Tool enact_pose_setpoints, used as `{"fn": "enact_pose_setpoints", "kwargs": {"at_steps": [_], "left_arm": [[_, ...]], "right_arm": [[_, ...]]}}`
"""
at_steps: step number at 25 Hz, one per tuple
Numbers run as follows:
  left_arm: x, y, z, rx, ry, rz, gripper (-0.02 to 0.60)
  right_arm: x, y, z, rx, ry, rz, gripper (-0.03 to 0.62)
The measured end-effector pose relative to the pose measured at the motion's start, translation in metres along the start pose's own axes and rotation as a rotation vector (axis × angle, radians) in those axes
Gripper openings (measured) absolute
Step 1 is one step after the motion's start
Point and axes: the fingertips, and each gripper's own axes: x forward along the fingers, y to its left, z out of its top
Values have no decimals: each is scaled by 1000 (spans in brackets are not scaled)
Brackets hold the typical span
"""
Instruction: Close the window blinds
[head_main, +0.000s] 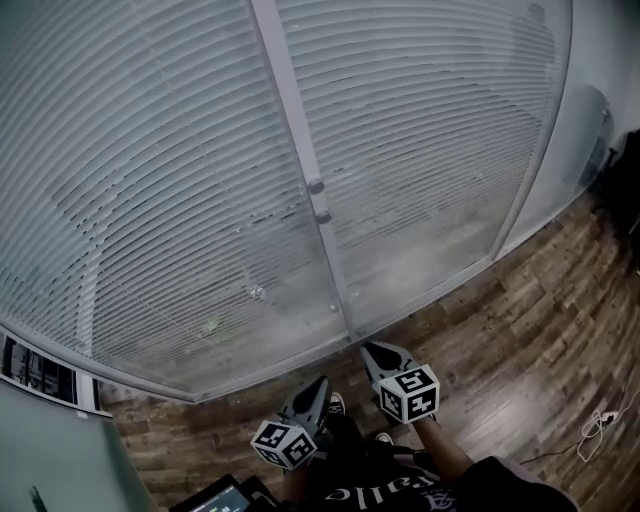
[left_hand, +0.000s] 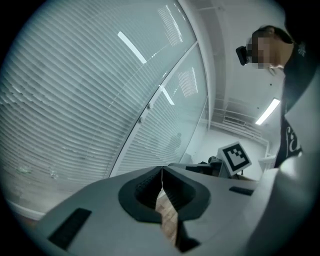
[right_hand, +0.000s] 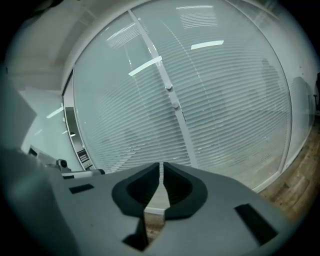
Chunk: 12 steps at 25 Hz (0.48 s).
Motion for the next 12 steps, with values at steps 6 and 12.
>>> {"fn": "enact_pose_setpoints", "kwargs": {"at_steps": [6,12], "left_arm": [[-53,-53,-43,-31,32,37,6],[-103,-79,-45,3,-2,41,6]], "right_arm": [[-61,32,-54,25,92,43,37],[-102,77,-80,16,83,84,37]]}}
